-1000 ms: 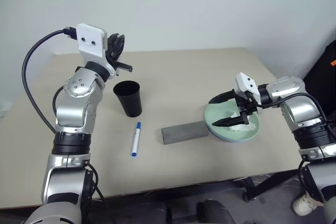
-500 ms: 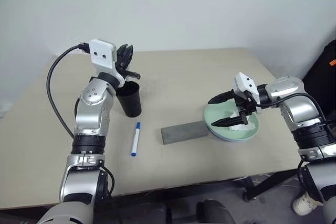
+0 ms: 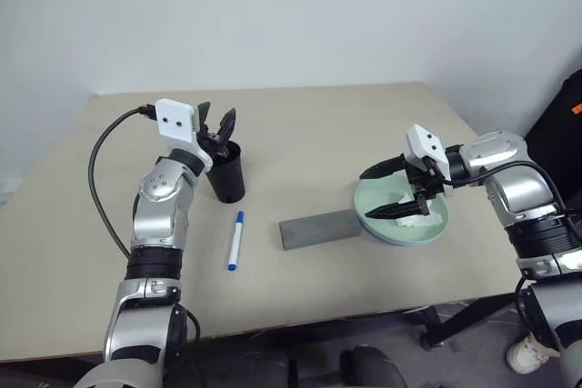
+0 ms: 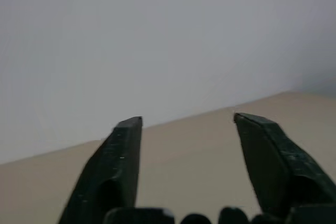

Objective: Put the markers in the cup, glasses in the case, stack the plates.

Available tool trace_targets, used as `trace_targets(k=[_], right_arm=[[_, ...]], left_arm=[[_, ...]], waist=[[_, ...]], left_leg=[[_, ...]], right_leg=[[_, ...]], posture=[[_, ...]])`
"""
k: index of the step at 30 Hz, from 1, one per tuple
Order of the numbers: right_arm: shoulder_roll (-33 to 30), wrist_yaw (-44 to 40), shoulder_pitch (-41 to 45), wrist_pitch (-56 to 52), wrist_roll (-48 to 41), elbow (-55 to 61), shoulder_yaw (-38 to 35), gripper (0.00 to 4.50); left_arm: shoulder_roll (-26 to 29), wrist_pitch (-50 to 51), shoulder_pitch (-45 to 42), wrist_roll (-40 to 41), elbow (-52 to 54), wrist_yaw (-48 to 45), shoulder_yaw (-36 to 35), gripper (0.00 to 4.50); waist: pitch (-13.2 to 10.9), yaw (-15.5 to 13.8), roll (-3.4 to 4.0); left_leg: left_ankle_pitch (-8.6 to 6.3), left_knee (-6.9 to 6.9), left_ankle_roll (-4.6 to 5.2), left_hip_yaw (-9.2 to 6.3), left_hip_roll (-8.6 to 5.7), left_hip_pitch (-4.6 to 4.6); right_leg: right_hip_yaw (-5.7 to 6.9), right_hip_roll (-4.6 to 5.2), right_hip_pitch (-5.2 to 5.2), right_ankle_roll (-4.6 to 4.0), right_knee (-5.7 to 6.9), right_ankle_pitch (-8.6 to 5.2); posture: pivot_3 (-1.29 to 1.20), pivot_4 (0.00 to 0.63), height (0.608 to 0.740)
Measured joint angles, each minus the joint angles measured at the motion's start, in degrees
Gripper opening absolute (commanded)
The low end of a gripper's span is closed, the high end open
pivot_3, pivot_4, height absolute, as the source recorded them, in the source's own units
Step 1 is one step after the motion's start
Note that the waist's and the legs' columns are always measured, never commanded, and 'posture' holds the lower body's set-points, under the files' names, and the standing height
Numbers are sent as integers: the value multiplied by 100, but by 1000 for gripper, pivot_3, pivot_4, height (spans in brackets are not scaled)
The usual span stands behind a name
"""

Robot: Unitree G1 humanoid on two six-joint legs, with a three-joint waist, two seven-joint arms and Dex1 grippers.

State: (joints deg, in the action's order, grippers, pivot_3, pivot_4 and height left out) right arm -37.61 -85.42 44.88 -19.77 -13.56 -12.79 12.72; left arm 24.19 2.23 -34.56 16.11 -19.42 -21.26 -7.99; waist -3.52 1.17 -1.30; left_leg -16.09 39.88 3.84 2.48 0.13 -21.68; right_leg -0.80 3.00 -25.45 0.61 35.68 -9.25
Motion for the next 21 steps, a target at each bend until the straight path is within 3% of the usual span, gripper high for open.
trace_targets(k=[1,4,6,10,14,17,21], right_arm=[[-8,10,0,-1,-1,4,-11,4284],[-54,27,0,-4,-7,14,-54,4284],[-60,31,-2,-4,-18,34,-61,4284],[-110,37,-29,-6,-36,64,-65,4284],[-138,37,-54,-6,-49,92,-65,4284],[-138,34,-53,-6,-51,97,-64,4284],[-126,24,-49,-4,-50,91,-60,4284]], left_arm=[[80,226,1,8,260,-17,12,4081],[413,1094,-62,74,1243,-94,27,4081],[822,2210,-60,291,2037,-187,122,4081],[1469,5701,-323,854,3331,143,135,4081],[1712,8109,-649,987,3975,441,334,4081],[2091,8904,-659,1509,4169,518,883,4081],[1559,8984,-158,2266,4157,1167,1012,4081]], waist=[[0,2,-1],[0,4,0],[0,12,0],[-1,20,1],[-2,40,1],[-2,43,3],[-2,40,2]], left_leg=[[0,1,0,0,0,-3],[-3,1,3,0,1,0],[-4,0,4,1,4,1],[-3,0,5,-1,9,9],[-1,1,1,-6,9,11],[-1,-1,0,-3,9,14],[1,-4,-4,-8,11,11]], right_leg=[[1,0,-2,0,0,0],[1,0,-1,2,0,-1],[1,-3,-1,9,0,-5],[1,-10,3,25,7,-15],[2,-13,7,24,7,-15],[-4,-12,5,24,6,-15],[-5,-8,3,21,5,-14]], posture=[[0,0,738],[0,0,738],[0,0,738],[0,0,738],[0,0,738],[0,0,738],[0,0,738]])
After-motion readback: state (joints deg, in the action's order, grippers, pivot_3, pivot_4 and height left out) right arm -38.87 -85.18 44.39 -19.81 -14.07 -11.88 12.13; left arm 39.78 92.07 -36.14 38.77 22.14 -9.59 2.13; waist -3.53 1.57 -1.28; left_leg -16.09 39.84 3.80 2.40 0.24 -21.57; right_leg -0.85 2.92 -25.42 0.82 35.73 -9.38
